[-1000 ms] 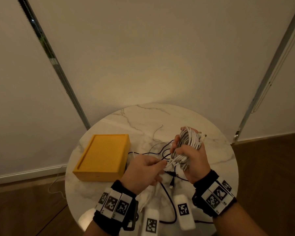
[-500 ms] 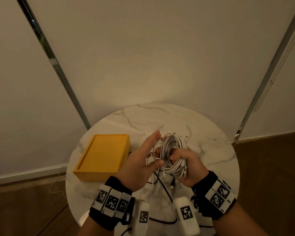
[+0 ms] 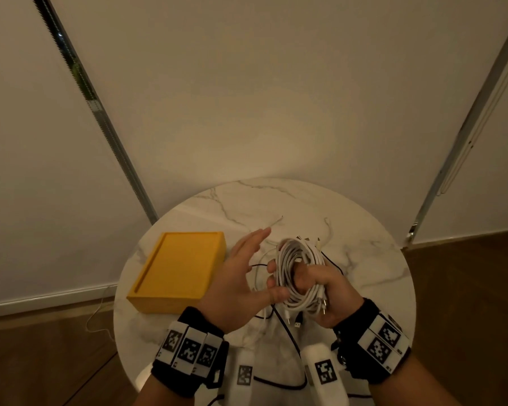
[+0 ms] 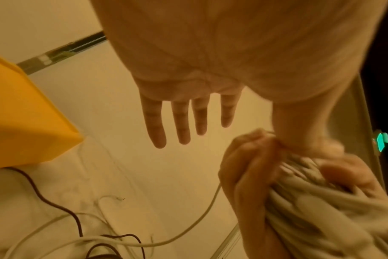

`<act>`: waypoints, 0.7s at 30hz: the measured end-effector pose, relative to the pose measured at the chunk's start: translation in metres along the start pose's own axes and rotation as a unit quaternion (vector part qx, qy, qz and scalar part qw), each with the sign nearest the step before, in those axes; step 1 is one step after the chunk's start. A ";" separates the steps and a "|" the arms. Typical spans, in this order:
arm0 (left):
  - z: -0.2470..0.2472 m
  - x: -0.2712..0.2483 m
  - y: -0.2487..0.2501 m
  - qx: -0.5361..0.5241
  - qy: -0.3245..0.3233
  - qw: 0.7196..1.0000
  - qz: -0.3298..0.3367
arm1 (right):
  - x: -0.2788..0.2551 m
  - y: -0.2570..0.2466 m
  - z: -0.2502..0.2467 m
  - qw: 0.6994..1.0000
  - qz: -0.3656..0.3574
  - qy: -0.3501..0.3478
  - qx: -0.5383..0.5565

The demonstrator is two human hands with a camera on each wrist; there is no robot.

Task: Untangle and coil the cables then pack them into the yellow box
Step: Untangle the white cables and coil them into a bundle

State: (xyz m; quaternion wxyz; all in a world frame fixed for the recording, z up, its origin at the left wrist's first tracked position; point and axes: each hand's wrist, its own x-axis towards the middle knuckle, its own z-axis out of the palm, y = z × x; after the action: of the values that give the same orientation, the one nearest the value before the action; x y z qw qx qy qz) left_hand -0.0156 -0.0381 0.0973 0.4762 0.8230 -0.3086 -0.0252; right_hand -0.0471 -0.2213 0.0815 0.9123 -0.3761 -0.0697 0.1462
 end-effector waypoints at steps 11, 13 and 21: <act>-0.003 0.010 -0.002 -0.181 -0.073 0.978 -0.072 | -0.005 -0.002 0.015 0.995 0.040 -0.086 0.016; -0.001 0.012 -0.004 -0.168 -0.069 0.982 -0.053 | -0.006 -0.003 0.015 0.994 0.048 -0.096 0.005; -0.022 0.015 0.001 0.074 0.093 0.991 0.053 | -0.002 0.000 0.002 0.994 0.020 -0.043 -0.095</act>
State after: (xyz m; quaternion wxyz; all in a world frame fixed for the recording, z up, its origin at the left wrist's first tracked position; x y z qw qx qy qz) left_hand 0.0033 -0.0295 0.1140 0.4414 0.8373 -0.3069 0.0997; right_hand -0.0492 -0.2201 0.0827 0.8656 -0.4557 -0.1150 0.1729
